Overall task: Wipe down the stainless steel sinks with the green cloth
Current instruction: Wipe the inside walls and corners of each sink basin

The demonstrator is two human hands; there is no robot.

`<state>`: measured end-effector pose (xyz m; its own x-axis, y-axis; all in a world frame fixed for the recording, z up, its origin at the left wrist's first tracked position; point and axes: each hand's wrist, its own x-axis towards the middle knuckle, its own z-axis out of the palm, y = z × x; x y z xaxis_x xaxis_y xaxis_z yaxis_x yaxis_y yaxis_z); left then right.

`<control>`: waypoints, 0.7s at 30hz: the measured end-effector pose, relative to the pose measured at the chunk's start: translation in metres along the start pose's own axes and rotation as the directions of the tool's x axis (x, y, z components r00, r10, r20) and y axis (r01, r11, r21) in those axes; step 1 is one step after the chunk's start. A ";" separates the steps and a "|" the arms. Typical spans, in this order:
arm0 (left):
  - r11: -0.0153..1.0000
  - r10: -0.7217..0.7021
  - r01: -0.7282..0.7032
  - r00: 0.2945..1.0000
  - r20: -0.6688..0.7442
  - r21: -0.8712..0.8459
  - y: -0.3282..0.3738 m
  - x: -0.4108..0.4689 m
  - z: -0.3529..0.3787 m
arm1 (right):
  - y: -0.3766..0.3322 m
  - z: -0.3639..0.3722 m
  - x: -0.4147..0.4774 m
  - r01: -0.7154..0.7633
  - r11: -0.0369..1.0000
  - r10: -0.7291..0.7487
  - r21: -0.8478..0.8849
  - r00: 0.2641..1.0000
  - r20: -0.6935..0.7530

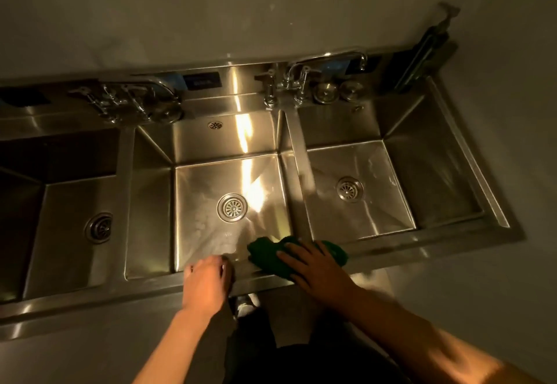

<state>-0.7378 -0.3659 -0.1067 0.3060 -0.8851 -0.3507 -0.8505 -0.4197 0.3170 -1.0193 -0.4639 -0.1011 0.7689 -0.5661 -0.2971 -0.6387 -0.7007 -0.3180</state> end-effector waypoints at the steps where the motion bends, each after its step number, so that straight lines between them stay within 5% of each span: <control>1: 1.000 0.009 -0.009 1.000 -0.006 0.006 0.013 -0.005 0.004 | 0.014 -0.001 -0.009 -0.017 1.000 0.017 0.004 1.000 -0.021; 9: 0.996 0.028 -0.029 1.000 0.012 0.083 0.132 -0.030 0.052 | 0.096 0.000 -0.056 0.137 0.987 -0.144 -0.079 0.986 -0.082; 11: 0.996 -0.018 0.017 1.000 0.014 0.093 0.149 -0.031 0.061 | 0.107 0.001 -0.073 0.140 0.964 -0.112 0.224 0.985 -0.131; 13: 0.995 -0.038 0.038 0.999 -0.003 0.096 0.161 -0.031 0.067 | 0.116 -0.007 -0.084 0.083 0.753 0.010 0.653 0.991 -0.137; 15: 0.993 -0.035 0.036 0.999 -0.008 0.113 0.172 -0.033 0.073 | 0.132 -0.014 -0.096 0.003 0.609 0.061 0.793 0.997 -0.051; 16: 0.991 -0.027 0.027 1.000 -0.001 0.130 0.178 -0.034 0.076 | 0.147 -0.021 -0.100 -0.037 0.707 0.126 0.706 0.989 -0.073; 18: 0.989 0.001 -0.003 1.000 0.011 0.150 0.194 -0.036 0.086 | 0.183 -0.034 -0.115 0.005 0.976 -0.012 0.216 0.999 0.033; 20: 0.992 0.014 -0.015 1.000 0.009 0.125 0.215 -0.039 0.095 | 0.217 -0.035 -0.134 -0.062 0.998 0.063 0.007 0.997 -0.039; 21: 0.995 0.012 -0.013 1.000 0.008 0.098 0.225 -0.039 0.098 | 0.231 -0.038 -0.146 -0.108 0.991 0.115 0.084 0.989 -0.091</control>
<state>-0.9832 -0.4056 -0.1083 0.2924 -0.8883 -0.3541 -0.8922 -0.3867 0.2333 -1.2778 -0.5597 -0.0968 0.6896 -0.6804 -0.2481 -0.7179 -0.5969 -0.3583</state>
